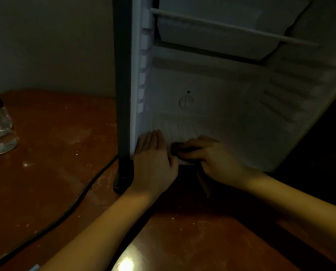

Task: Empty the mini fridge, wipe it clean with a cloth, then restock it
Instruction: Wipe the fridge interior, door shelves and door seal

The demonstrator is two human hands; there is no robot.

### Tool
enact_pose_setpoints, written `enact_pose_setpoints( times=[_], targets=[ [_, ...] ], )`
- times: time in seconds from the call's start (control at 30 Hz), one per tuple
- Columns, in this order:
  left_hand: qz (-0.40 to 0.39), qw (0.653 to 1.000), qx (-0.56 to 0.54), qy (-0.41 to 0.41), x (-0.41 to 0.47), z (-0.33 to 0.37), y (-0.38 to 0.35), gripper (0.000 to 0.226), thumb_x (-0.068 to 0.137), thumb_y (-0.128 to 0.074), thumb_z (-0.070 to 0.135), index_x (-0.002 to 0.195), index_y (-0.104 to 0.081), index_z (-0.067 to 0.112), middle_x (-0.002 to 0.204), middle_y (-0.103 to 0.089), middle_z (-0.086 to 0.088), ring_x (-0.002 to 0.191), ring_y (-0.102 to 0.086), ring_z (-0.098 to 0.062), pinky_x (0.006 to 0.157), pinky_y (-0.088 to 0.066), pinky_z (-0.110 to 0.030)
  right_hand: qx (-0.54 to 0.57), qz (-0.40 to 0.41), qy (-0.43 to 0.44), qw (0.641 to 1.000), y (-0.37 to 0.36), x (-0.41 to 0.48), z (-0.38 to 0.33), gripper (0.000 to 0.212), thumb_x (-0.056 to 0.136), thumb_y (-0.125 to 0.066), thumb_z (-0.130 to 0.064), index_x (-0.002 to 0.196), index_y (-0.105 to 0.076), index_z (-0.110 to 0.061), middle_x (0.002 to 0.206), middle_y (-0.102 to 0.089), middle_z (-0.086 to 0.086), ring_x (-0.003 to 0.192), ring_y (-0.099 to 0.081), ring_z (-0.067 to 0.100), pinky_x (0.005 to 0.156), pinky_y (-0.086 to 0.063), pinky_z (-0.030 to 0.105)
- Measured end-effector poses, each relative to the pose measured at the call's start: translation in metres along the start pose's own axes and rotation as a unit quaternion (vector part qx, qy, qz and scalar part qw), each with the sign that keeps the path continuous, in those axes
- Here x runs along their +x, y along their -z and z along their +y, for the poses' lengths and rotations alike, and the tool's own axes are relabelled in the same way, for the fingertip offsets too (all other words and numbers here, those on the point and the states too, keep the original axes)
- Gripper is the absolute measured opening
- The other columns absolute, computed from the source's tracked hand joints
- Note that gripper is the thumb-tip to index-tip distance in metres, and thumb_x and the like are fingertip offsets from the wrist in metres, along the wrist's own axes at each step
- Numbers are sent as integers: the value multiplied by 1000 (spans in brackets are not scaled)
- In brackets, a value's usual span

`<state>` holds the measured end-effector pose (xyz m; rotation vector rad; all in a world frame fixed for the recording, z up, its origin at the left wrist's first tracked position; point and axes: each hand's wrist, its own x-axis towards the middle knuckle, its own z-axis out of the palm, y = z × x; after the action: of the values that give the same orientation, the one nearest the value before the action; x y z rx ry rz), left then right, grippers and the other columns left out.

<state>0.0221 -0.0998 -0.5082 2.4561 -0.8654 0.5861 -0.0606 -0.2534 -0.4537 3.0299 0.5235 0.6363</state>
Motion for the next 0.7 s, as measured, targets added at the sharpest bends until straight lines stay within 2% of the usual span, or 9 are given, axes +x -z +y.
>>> enact_pose_setpoints(
  times=[0.1,0.17,0.23,0.37,0.5,0.57,0.6,0.63,0.7],
  targets=[
    [11,1000,-14,4,0,0,-1,67,83,-28,32,127,-55,-11,128,-58,-26,122,-55,-36,112,-21,-43,0,-45,-14,999,-4,29,5,53,71,-46,5,111,-74,-16,116,-69,6,93,-63,32,79,-40,27],
    [7,1000,-25,10,2,-1,1,65,82,-29,29,126,-56,-12,127,-59,-26,120,-57,-35,111,-25,-43,-36,-80,-71,994,-17,65,23,42,82,-49,3,115,-71,-11,121,-65,10,105,-59,33,87,-44,28],
    [-3,1000,-28,0,0,-2,4,64,81,-29,26,125,-56,-12,126,-59,-27,117,-59,-36,109,-30,-45,-34,-109,-127,985,-24,90,36,34,91,-48,-5,119,-68,-10,122,-62,11,111,-57,33,91,-46,38],
    [-4,999,-46,-26,1,-5,6,66,83,-25,26,132,-50,-10,133,-54,-25,124,-54,-35,110,-32,-46,-34,-75,-80,993,-18,66,23,51,79,-52,11,120,-68,-15,125,-63,11,108,-57,36,90,-48,42],
    [-39,991,-94,-88,-2,-2,5,69,88,-16,31,151,-22,4,157,-25,-12,147,-20,-23,119,-8,-30,-3,-10,-32,999,-7,-6,-5,52,68,-52,8,107,-75,-19,115,-69,3,90,-64,28,75,-50,31],
    [-47,983,-114,-135,-7,3,6,65,91,-20,30,151,-20,7,157,-27,-10,147,-19,-21,119,-6,-29,20,3,-68,997,3,-28,7,52,73,-50,6,110,-74,-20,118,-68,1,98,-66,25,81,-52,32],
    [-57,980,-118,-152,-9,4,6,62,93,-25,27,152,-20,9,157,-27,-8,146,-20,-19,119,-5,-27,37,0,-94,995,8,-33,14,51,77,-47,4,114,-72,-21,122,-67,-1,105,-65,20,90,-50,28],
    [-67,976,-123,-168,-10,6,6,60,94,-28,25,152,-20,11,157,-27,-5,146,-20,-16,118,-4,-25,53,-12,-124,991,13,-35,22,51,80,-43,3,117,-69,-21,127,-64,-3,112,-60,12,97,-43,17],
    [-76,970,-128,-194,-8,8,4,58,95,-26,27,151,-28,14,156,-30,-3,145,-24,-14,117,-5,-22,72,-31,-187,979,16,-24,44,50,87,-42,8,122,-67,-19,133,-59,-3,118,-50,2,95,-29,0]
  ],
)
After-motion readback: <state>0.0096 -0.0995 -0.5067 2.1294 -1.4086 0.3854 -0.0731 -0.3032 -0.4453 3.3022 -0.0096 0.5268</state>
